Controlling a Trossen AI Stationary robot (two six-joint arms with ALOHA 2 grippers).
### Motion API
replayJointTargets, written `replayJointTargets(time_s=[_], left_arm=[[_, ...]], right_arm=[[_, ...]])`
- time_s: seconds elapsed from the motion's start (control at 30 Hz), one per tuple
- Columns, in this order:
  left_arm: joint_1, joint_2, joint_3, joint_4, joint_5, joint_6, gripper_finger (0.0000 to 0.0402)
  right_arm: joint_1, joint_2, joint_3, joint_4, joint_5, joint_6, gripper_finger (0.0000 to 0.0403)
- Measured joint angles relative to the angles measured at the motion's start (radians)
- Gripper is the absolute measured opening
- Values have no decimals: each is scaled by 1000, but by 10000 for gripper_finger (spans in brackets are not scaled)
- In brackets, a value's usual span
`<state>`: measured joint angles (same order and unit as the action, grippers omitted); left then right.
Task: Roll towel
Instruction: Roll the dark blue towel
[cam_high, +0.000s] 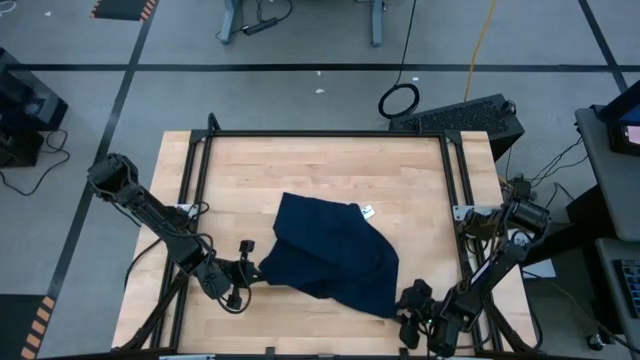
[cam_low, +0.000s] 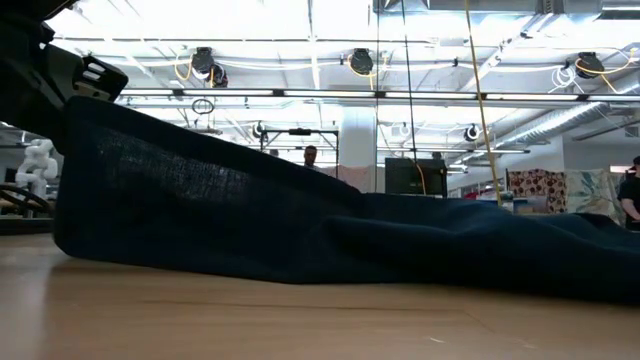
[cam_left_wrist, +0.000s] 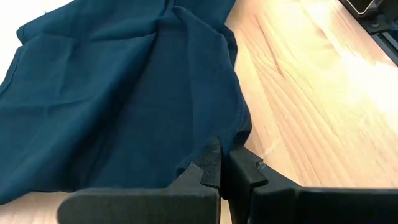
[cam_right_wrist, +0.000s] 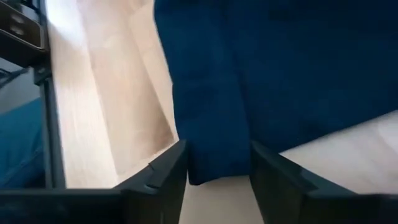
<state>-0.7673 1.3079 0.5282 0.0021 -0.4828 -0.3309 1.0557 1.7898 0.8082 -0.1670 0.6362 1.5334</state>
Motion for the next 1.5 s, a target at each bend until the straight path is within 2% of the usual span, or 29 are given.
replayJointTargets(time_s=[0.13,0.33,0.4,0.47,0.57,0.87,1.07,1.27,1.5], left_arm=[[0,0,0,-1,0,0,6],[0,0,0,-3,0,3,6],[0,0,0,-10,0,1,6],[0,0,0,-21,0,0,6],[0,0,0,-26,1,-1,6],[0,0,0,-25,1,-4,6],[0,0,0,-26,-6,-5,6],[1,0,0,-24,-19,-6,6],[1,0,0,-9,-22,-14,6]], right_arm=[[0,13,0,29,5,0,113],[0,13,0,30,-16,-1,37],[0,10,0,30,-40,-1,13],[-1,-1,0,29,-81,-13,6],[0,-16,0,27,-124,-29,13],[0,-20,0,32,-126,-107,60],[4,-34,0,34,-172,-118,86],[5,-96,-2,33,-173,-152,91],[5,-107,-2,34,-172,-184,88]])
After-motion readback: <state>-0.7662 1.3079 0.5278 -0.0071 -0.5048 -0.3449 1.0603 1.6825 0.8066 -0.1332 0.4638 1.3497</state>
